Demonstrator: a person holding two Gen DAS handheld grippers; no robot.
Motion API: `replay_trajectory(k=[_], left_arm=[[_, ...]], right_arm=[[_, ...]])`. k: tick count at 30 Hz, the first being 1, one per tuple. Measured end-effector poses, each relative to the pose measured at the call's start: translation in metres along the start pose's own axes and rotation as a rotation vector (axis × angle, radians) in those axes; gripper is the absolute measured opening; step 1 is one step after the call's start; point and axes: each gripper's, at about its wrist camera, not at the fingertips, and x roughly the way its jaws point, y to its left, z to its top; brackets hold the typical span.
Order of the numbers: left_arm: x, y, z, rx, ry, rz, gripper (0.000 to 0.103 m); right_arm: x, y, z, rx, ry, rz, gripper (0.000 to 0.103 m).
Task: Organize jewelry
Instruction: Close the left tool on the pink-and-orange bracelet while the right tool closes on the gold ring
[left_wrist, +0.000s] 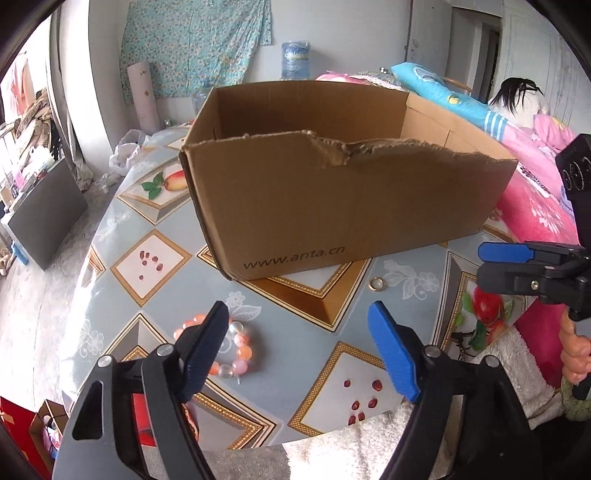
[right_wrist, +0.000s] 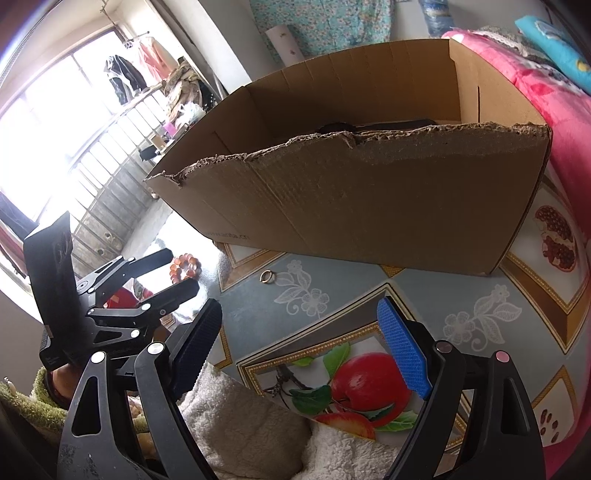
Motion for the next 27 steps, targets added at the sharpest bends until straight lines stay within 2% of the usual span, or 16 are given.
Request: replay_trajectory(k=[4,10,13,15,20,24,27], left_arm=[[0.0,0.008,-0.007,-0.001,0.023,0.003,0.058],[0.005,0.021,-0.011,-0.024,0.044,0.021,0.042],[0.009,0.024,-0.012,-0.014,0.059,0.035,0.036],[0.012,0.026,-0.013,-0.01,0.068,0.042,0.031],[0.023,0.032,-0.015,-0.024,0.094,0.038,0.025],[0.022,0.033,-0.016,-0.023,0.084,0.03,0.024],[0.022,0.034,-0.017,-0.024,0.079,0.027,0.024]], right_arm=[[0.001,0.002,0.0,-0.007,-0.006,0.022,0.081],[0.005,0.013,0.002,-0.065,-0.006,0.03,0.068],[0.011,0.021,0.003,-0.1,-0.006,0.032,0.057],[0.019,0.027,0.005,-0.13,-0.003,0.027,0.044],[0.043,0.042,0.012,-0.244,-0.004,-0.007,0.03],[0.062,0.048,0.013,-0.344,0.014,-0.053,0.019],[0.071,0.049,0.013,-0.371,0.028,-0.086,0.015]])
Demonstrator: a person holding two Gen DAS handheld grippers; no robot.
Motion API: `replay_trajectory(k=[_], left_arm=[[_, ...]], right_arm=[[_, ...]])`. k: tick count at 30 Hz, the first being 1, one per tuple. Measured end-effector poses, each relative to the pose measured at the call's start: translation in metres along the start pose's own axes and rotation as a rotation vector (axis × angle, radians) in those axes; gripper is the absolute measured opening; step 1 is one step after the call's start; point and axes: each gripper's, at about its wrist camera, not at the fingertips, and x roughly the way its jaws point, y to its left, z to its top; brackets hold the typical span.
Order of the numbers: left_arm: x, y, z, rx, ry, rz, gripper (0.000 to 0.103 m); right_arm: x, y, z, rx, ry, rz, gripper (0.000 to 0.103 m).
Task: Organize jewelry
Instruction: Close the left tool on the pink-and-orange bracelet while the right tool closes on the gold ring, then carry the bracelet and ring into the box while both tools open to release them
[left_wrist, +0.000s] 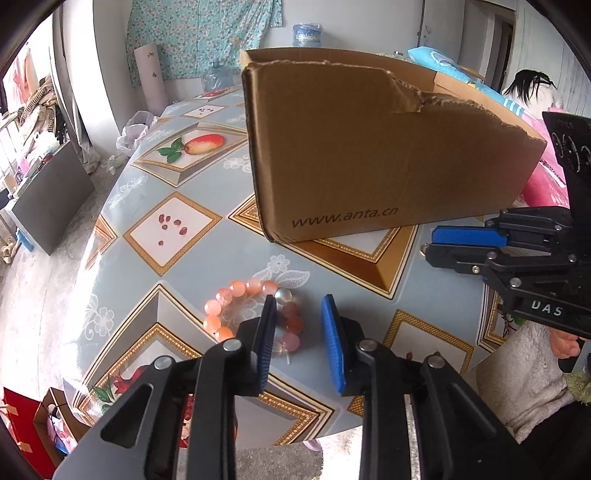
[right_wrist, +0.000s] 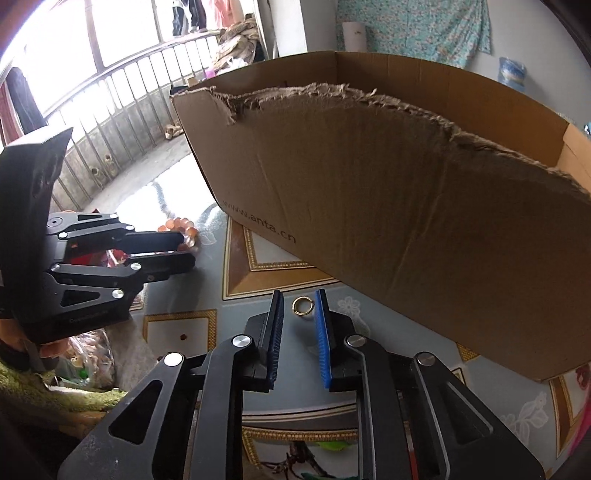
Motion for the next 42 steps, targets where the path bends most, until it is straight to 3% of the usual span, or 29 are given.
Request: replay_trajectory(k=[13,17,20,28,35,39,42], left_arm=[[0.001,0.001,0.002,0.011,0.001,-0.007,0.024],[0.002,0.001,0.003,0.01,-0.004,-0.005,0.023],[0.003,0.003,0.005,0.006,-0.006,0.013,0.01],[-0.011,0.011,0.007,-0.038,-0.048,-0.011,0.009],[-0.063,0.032,0.025,-0.149,-0.162,-0.093,0.009],[-0.102,0.038,0.045,-0.206,-0.242,-0.238,0.009],[-0.125,0.032,0.067,-0.197,-0.296,-0.33,0.009]], right_arm=[[-0.002,0.02,0.0,-0.113,-0.011,-0.074,0.01],[-0.003,0.017,-0.001,-0.081,-0.013,-0.039,0.008],[-0.005,0.012,-0.004,-0.056,-0.015,-0.019,0.008],[-0.027,0.012,-0.003,-0.023,-0.064,0.021,0.008],[-0.079,0.004,0.006,-0.009,-0.138,0.1,0.008],[-0.11,-0.017,0.03,0.047,-0.205,0.177,0.008],[-0.123,-0.038,0.054,0.072,-0.241,0.165,0.008]])
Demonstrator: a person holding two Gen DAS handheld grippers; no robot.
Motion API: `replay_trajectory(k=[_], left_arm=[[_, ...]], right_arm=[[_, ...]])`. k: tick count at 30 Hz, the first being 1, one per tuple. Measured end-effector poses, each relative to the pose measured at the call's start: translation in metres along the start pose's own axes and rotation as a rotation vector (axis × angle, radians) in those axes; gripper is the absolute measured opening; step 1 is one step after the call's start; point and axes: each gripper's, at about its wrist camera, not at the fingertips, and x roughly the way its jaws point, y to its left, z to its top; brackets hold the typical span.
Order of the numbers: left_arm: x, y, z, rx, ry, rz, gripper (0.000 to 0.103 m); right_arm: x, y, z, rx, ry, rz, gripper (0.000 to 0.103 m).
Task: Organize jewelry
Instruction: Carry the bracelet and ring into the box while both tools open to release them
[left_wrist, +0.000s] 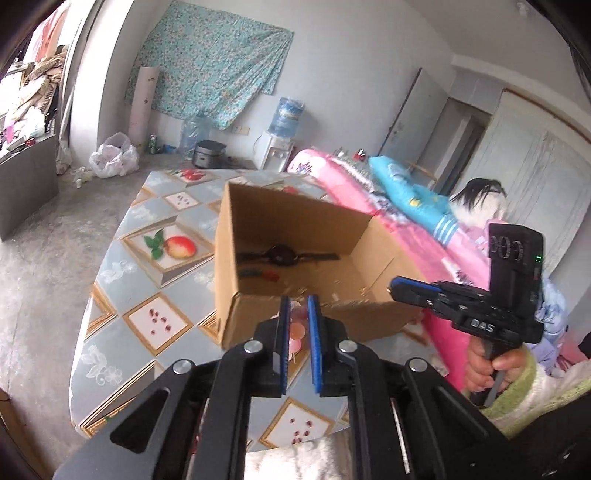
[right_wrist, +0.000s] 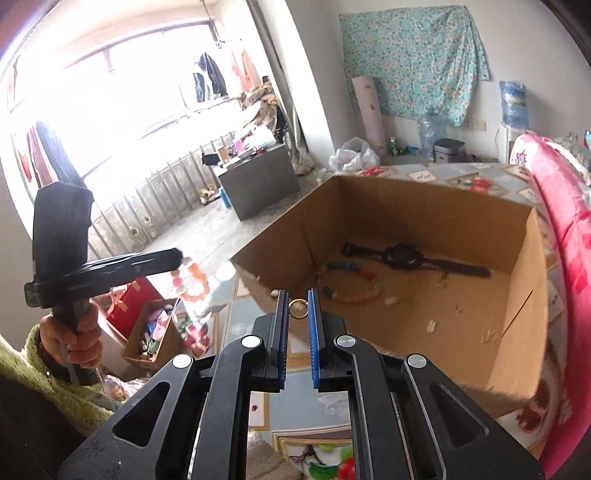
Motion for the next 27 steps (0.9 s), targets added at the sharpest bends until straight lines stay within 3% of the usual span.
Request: replay_trajectory(k=[3,8,11,14,16,19,23,27], left_arm=[[-0.001,-0.02,0.027,0.027,-0.028,-0.09,0.009],[0.024,-0.046,0.065,0.068,-0.029,-0.176,0.009],[0.059,-0.051,0.08,0.078,0.031,-0.171,0.009],[0.109,-0.048,0.083,0.063,0.176,-0.156,0.009],[0.14,-0.043,0.078,0.042,0.281,-0.155,0.009],[0.172,-0.041,0.07,0.035,0.384,-0.141,0.009],[0.201,-0.039,0.066,0.025,0.475,-0.136,0.009],[0.216,-0.038,0.062,-0.044,0.53,-0.221,0.009]], right_arm=[[0.006,-0.026,0.029,0.017,0.028,-0.064,0.008],[0.048,-0.078,0.054,0.048,0.222,-0.17,0.008],[0.073,-0.096,0.056,0.029,0.308,-0.229,0.008],[0.09,-0.107,0.057,-0.01,0.367,-0.306,0.009],[0.088,-0.111,0.057,-0.017,0.373,-0.33,0.011],[0.078,-0.115,0.062,-0.014,0.328,-0.313,0.024],[0.052,-0.123,0.065,0.035,0.235,-0.276,0.031],[0.031,-0.132,0.066,0.089,0.181,-0.239,0.032]])
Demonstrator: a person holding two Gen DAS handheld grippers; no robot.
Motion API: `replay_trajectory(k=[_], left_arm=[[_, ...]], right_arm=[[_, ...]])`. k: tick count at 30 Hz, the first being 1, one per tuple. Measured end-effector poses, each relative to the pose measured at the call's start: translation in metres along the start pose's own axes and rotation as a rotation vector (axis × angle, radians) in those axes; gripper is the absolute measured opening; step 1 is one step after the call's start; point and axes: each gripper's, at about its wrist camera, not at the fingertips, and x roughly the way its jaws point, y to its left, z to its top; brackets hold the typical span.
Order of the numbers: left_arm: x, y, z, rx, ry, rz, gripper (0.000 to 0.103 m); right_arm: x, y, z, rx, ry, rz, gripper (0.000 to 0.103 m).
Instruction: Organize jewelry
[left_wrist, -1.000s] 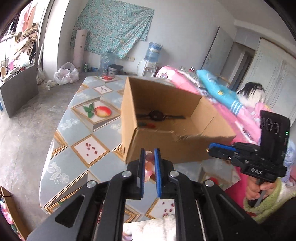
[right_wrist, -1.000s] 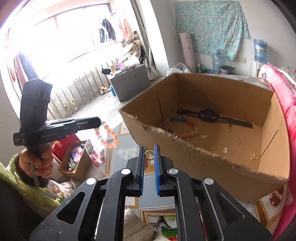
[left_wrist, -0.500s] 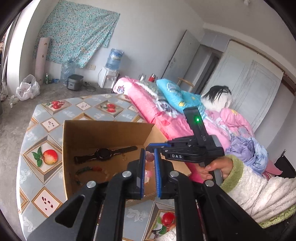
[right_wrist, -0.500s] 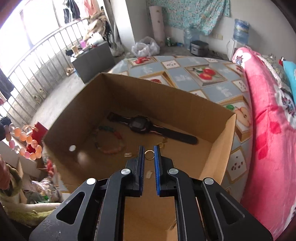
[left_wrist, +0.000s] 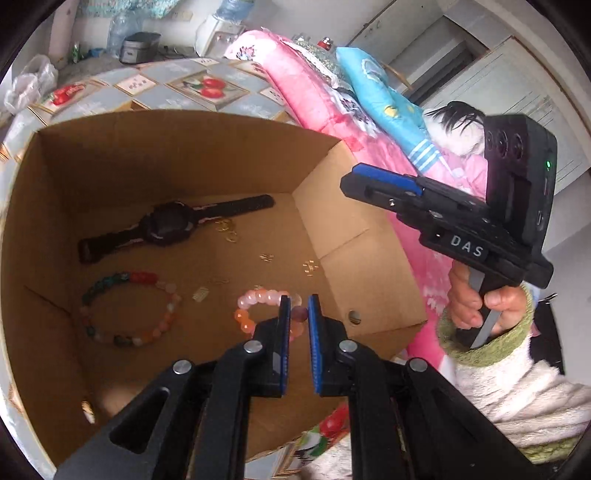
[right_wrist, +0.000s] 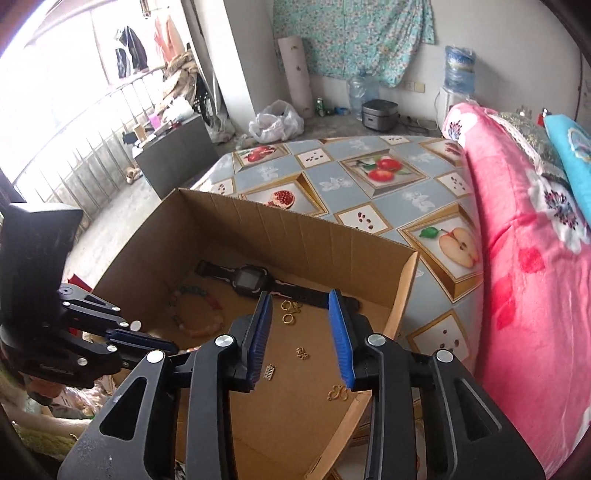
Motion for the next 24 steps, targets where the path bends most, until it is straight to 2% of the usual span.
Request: replay_trajectory(k=[2,4,6,7,9,11,13,15,16,18,19,21,24], left_arm=[[0.008,0.004,0.0,-0.021,0.044,-0.001,0.01],[0.016,0.012,0.0,-0.046,0.095,0.037,0.013],[0.018,0.02,-0.001,-0.087,0.123,0.055,0.027],[0.016,0.023,0.0,-0.094,0.115,0.062,0.028],[0.004,0.022,-0.001,-0.077,0.066,0.096,0.035],[-0.018,0.017,-0.004,-0.035,-0.025,0.149,0.042],[-0.047,0.008,-0.009,0.028,-0.144,0.226,0.056],[-0.074,0.006,-0.018,0.062,-0.26,0.328,0.075],[-0.087,0.009,-0.024,0.061,-0.311,0.392,0.079],[-0.099,0.023,-0.034,0.027,-0.354,0.487,0.091],[-0.102,0.034,-0.04,-0.013,-0.353,0.523,0.091],[-0.099,0.061,-0.05,-0.131,-0.31,0.517,0.091],[-0.086,0.095,-0.062,-0.287,-0.24,0.361,0.091]], right_arm=[[-0.006,-0.005,-0.001,0.014,-0.014,0.005,0.033],[-0.012,-0.009,-0.002,0.027,-0.03,0.012,0.034],[-0.016,-0.013,-0.004,0.035,-0.049,0.014,0.036],[-0.019,-0.014,-0.004,0.038,-0.056,0.011,0.036],[-0.024,-0.016,-0.007,0.048,-0.075,-0.002,0.037],[-0.03,-0.02,-0.012,0.069,-0.092,-0.012,0.038],[-0.037,-0.026,-0.02,0.109,-0.103,-0.015,0.044],[-0.041,-0.034,-0.032,0.168,-0.105,-0.014,0.048],[-0.041,-0.037,-0.038,0.197,-0.102,-0.01,0.049],[-0.038,-0.044,-0.052,0.267,-0.081,0.014,0.051],[-0.035,-0.047,-0.06,0.305,-0.067,0.031,0.052],[-0.024,-0.05,-0.074,0.377,-0.024,0.096,0.052],[-0.007,-0.044,-0.089,0.439,0.05,0.189,0.054]])
